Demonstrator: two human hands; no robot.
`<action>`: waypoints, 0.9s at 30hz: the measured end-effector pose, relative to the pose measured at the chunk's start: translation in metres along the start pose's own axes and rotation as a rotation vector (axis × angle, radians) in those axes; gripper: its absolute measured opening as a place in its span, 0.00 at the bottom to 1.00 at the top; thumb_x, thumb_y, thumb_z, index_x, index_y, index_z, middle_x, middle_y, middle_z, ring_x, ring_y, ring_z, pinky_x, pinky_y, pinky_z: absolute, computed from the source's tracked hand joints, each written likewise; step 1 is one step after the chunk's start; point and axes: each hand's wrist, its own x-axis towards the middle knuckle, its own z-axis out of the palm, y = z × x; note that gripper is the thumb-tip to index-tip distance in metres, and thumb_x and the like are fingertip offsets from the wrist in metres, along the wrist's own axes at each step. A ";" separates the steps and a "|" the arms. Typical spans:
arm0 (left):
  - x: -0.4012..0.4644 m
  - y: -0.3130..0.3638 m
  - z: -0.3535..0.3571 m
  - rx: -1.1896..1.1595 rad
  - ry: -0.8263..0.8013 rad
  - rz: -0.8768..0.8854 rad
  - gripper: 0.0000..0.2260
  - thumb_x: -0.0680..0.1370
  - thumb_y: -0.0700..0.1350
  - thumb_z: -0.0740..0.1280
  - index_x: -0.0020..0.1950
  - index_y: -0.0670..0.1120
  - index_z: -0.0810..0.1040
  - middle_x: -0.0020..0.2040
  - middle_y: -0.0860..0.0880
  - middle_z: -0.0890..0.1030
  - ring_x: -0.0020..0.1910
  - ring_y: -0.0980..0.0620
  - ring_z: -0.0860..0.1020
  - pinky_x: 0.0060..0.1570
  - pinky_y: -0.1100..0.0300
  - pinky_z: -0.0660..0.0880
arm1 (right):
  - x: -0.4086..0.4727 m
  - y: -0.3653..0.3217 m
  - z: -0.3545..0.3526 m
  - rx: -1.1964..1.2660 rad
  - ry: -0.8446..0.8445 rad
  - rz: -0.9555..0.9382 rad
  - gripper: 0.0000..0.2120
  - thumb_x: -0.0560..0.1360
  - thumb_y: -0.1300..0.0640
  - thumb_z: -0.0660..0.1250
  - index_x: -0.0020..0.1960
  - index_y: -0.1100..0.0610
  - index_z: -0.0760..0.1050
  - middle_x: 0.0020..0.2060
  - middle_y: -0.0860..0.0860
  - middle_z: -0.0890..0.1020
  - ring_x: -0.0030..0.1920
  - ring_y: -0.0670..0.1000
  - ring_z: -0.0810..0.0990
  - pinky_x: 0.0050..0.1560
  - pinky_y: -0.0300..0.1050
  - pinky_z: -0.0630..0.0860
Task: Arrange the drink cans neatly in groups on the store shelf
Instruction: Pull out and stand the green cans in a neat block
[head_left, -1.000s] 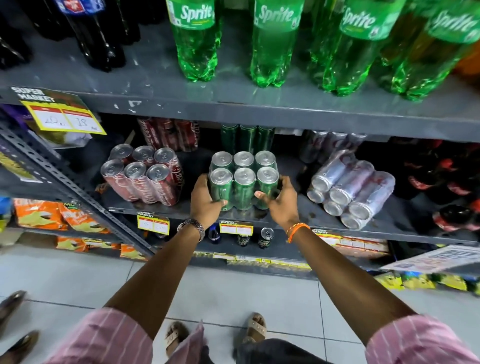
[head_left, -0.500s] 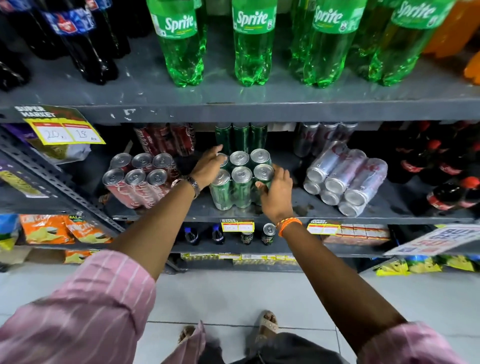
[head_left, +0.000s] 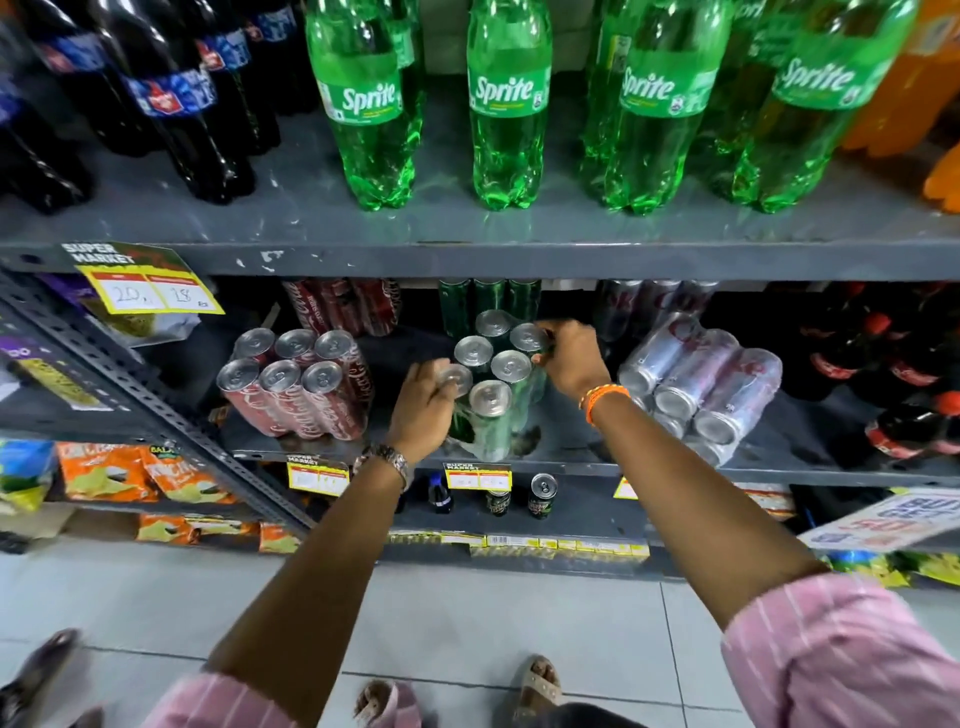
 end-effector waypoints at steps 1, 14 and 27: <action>-0.008 0.001 0.003 -0.009 0.003 0.003 0.15 0.80 0.42 0.60 0.65 0.41 0.75 0.61 0.42 0.74 0.61 0.47 0.71 0.59 0.66 0.61 | 0.006 -0.001 -0.001 -0.023 -0.029 -0.033 0.18 0.70 0.66 0.70 0.60 0.58 0.82 0.53 0.58 0.86 0.55 0.57 0.85 0.60 0.47 0.79; 0.067 0.038 -0.008 -0.136 -0.122 -0.068 0.19 0.79 0.39 0.61 0.71 0.41 0.71 0.62 0.42 0.77 0.60 0.47 0.75 0.56 0.61 0.71 | -0.087 -0.025 0.035 0.266 0.189 0.020 0.15 0.73 0.56 0.70 0.58 0.56 0.76 0.55 0.53 0.76 0.55 0.53 0.78 0.59 0.49 0.78; 0.113 0.034 0.008 -0.037 -0.309 -0.020 0.17 0.79 0.32 0.55 0.65 0.35 0.75 0.63 0.38 0.78 0.57 0.46 0.74 0.56 0.61 0.69 | -0.090 -0.029 0.038 0.339 0.175 0.223 0.25 0.64 0.54 0.80 0.58 0.59 0.78 0.54 0.55 0.82 0.55 0.55 0.81 0.57 0.49 0.79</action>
